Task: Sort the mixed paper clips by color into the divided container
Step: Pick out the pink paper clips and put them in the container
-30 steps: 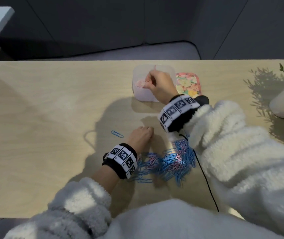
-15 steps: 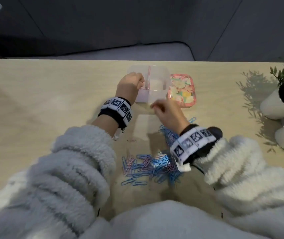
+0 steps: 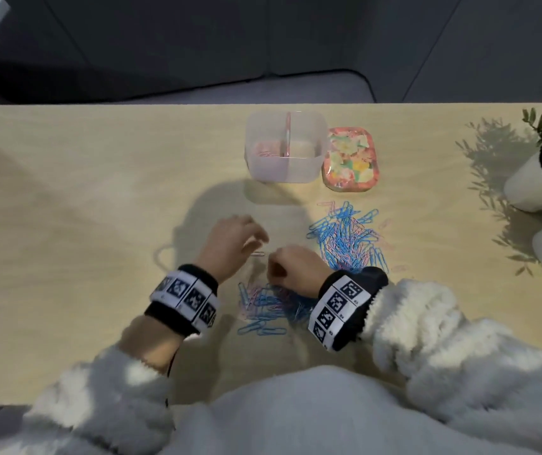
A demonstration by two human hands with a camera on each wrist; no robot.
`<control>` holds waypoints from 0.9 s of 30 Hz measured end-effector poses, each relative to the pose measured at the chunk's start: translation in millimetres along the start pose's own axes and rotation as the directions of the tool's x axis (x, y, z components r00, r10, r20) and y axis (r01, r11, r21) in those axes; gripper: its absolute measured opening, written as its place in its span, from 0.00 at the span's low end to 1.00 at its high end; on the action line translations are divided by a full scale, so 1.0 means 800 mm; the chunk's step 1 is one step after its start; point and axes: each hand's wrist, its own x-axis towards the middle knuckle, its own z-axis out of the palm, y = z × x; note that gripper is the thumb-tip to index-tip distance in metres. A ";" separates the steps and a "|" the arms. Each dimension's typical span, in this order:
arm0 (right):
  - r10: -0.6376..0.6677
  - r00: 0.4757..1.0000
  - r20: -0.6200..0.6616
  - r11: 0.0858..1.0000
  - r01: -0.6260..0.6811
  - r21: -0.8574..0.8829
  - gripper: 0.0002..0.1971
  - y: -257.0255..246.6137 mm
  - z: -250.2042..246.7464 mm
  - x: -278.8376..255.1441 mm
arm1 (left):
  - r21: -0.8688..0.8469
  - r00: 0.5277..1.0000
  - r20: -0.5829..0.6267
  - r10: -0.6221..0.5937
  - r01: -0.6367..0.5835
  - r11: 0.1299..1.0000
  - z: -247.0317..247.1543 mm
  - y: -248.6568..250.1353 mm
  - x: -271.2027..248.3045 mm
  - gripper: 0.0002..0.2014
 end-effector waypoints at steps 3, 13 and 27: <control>0.038 0.999 -0.025 0.999 -0.037 0.015 0.07 0.007 -0.006 0.001 | -0.042 0.989 0.112 -0.099 0.104 0.994 0.015 -0.012 -0.047 0.04; 0.178 0.978 -0.108 0.958 -0.147 0.246 0.05 0.020 0.001 -0.017 | -0.134 0.958 0.152 -0.242 0.262 0.956 0.038 -0.022 -0.085 0.06; 0.093 0.953 -0.287 0.995 -0.077 0.067 0.09 0.050 -0.024 -0.025 | -0.103 0.920 0.076 -0.383 0.390 0.915 -0.006 -0.058 -0.099 0.02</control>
